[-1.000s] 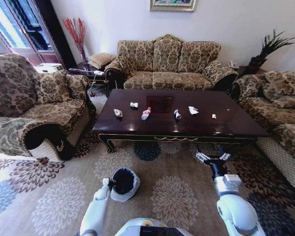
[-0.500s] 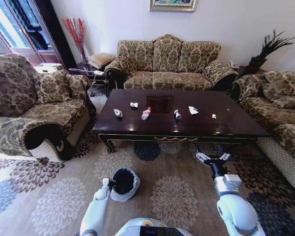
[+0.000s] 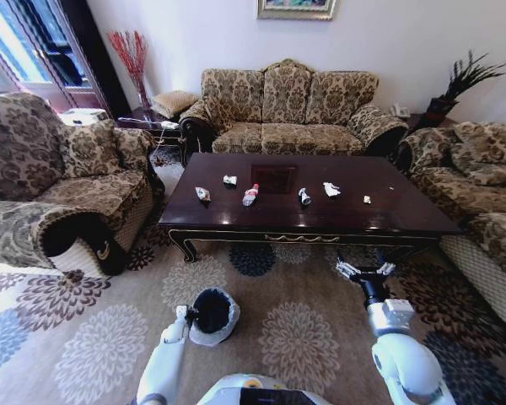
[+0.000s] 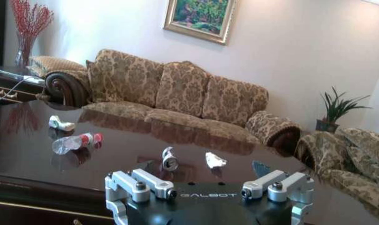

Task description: Move to the front of the table and place the trash on the table into the trash bin.

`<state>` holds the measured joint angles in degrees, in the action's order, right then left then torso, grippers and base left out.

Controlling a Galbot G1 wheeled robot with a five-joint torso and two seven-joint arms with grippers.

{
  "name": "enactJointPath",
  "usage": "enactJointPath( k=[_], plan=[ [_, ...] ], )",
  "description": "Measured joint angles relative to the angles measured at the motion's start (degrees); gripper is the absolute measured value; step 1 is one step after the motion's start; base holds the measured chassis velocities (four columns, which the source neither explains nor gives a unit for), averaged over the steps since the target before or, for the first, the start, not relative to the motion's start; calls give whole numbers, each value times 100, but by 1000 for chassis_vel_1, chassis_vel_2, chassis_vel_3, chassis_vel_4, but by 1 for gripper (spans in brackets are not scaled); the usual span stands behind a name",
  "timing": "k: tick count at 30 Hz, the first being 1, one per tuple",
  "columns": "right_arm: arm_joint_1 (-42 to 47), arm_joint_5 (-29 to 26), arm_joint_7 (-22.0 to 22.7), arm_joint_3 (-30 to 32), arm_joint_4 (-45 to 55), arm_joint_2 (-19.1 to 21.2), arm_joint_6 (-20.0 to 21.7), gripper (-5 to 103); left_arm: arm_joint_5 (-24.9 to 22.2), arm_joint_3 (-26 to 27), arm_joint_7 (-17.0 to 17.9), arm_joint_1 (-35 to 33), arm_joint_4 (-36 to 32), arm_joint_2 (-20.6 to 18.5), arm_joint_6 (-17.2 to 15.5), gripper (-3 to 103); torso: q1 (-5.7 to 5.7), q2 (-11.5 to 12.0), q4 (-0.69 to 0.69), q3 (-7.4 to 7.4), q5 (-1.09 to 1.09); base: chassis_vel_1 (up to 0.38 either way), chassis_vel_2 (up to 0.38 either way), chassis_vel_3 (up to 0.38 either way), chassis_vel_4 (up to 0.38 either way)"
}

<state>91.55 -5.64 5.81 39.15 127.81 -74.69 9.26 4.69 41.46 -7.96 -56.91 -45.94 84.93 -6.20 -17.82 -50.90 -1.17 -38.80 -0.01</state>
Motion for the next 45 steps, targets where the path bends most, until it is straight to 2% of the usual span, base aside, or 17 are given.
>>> enactJointPath(
  k=[21, 24, 27, 28, 30, 31, 33, 45],
  plan=[
    [-2, -19, 0, 0, 0, -2, 6, 100, -11, 0, 0, -20, -41, 0, 10, 0, 0, 0, 0, 0, -1, 0, 0, 0, 0],
    [-134, -206, 125, -6, 12, -51, 138, 100, -272, 1, 20, -341, -594, -10, 190, 0, 0, 0, -1, 0, 1, 0, 0, 0, 0],
    [-152, -240, 168, -7, 23, -50, 158, 100, -341, 2, 25, -420, -733, -14, 241, 0, 0, 0, -1, 0, 1, 0, 0, 0, 0],
    [-170, -395, 167, -9, 54, -39, 202, 100, -542, 1, 37, -643, -1135, -18, 393, 0, 0, 0, -1, 0, 2, 0, 0, 0, 0],
    [-166, -442, 121, -13, 55, -39, 182, 100, -744, -3, 37, -870, -1542, -19, 528, 0, 0, 0, 0, 0, -3, 0, 0, 0, 0],
    [-166, -442, 121, -13, 55, -39, 182, 100, -744, -3, 37, -870, -1542, -19, 528, 0, 0, 0, 0, 0, -3, 0, 0, 0, 0],
    [-142, -455, 67, -25, 54, -69, 139, 100, -968, -3, 57, -1152, -2029, -36, 709, 0, 0, 0, -2, 0, 3, 0, 0, 0, 0],
    [-207, -513, -100, -5, -70, -21, 13, 100, -990, -38, -108, -1035, -2014, -197, 903, 0, 0, 1, 0, 0, 0, 0, 0, 0, 0]
  ],
)
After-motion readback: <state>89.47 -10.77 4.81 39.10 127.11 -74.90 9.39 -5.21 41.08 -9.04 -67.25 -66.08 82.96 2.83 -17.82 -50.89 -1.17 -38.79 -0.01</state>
